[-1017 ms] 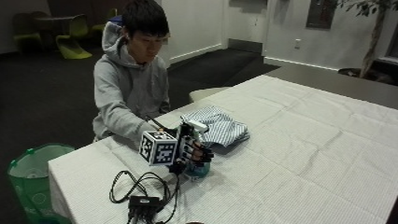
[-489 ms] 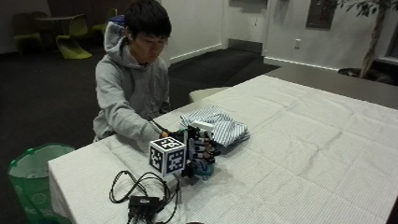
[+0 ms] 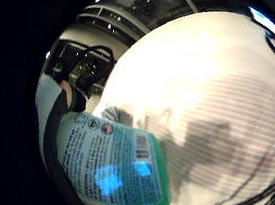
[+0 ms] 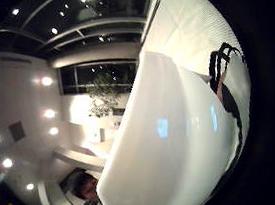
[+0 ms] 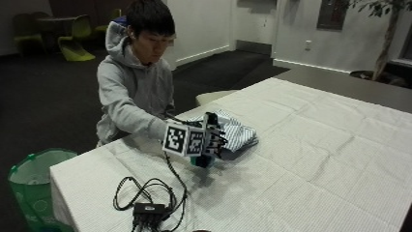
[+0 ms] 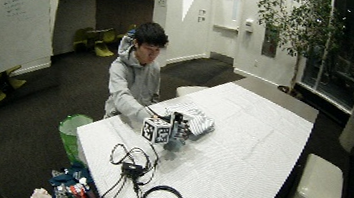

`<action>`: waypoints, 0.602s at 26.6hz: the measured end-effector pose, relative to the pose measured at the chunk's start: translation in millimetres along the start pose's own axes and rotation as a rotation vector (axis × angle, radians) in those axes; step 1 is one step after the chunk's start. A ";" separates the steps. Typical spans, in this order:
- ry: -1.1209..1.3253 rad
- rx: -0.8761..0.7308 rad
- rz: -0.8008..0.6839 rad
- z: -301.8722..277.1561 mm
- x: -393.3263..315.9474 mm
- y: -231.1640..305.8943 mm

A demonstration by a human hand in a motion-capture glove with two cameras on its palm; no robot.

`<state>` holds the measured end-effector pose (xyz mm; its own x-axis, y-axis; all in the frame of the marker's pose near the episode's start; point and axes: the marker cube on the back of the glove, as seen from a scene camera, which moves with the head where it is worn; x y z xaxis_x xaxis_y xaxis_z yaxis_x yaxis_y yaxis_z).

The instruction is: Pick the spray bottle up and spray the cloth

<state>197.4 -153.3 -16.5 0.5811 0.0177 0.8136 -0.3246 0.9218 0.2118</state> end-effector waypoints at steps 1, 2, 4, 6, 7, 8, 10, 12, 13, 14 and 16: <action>0.049 -0.039 -0.016 2.0 -9.5 2.5; 0.099 -0.076 -0.031 4.3 -19.9 5.2; 0.195 -0.142 -0.055 9.8 -42.2 11.0; 0.280 -0.201 -0.073 15.8 -63.9 16.9; 0.320 -0.229 -0.081 18.4 -73.6 19.8; 0.358 -0.255 -0.088 20.8 -82.6 22.8; 0.432 -0.297 -0.104 25.9 -99.7 29.3; 0.500 -0.320 -0.119 32.6 -116.2 36.3; 0.530 -0.328 -0.127 35.9 -123.6 39.2; 0.558 -0.334 -0.134 38.6 -130.0 41.5; 0.606 -0.354 -0.147 43.8 -139.6 45.1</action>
<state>69.0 -131.2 -96.8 0.9457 0.0010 0.3250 -0.0093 0.9997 0.0240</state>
